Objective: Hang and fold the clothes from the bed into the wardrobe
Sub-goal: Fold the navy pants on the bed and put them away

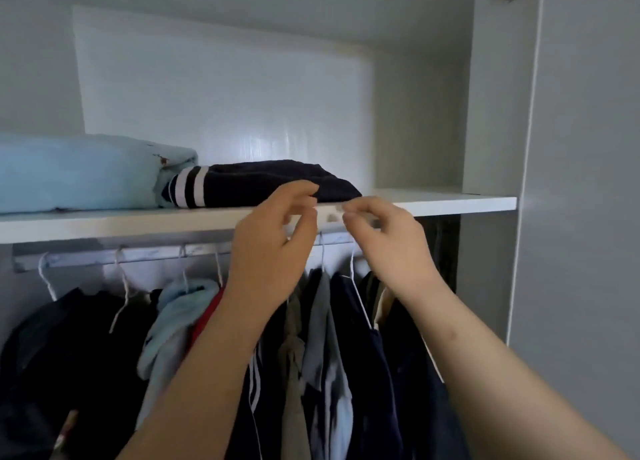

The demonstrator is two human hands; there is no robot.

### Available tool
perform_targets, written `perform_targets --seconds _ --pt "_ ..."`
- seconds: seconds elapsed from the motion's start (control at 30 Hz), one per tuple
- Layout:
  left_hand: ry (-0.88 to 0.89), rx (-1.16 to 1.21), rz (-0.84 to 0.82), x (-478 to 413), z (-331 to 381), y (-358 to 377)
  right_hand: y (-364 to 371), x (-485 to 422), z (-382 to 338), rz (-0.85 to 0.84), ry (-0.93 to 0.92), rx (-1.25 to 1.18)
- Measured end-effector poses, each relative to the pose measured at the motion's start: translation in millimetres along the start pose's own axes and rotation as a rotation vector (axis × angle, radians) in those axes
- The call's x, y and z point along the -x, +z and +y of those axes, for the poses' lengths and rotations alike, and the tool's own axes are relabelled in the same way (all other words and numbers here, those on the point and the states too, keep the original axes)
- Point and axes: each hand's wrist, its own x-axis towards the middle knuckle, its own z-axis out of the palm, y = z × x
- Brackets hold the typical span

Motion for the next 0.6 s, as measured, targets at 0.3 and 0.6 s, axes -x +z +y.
perform_targets --seconds 0.3,0.6 --pt "-0.344 0.46 -0.272 78 3 60 -40 100 32 0.178 0.323 -0.078" --pt "-0.533 0.655 -0.827 206 87 138 -136 265 43 0.539 0.76 0.072"
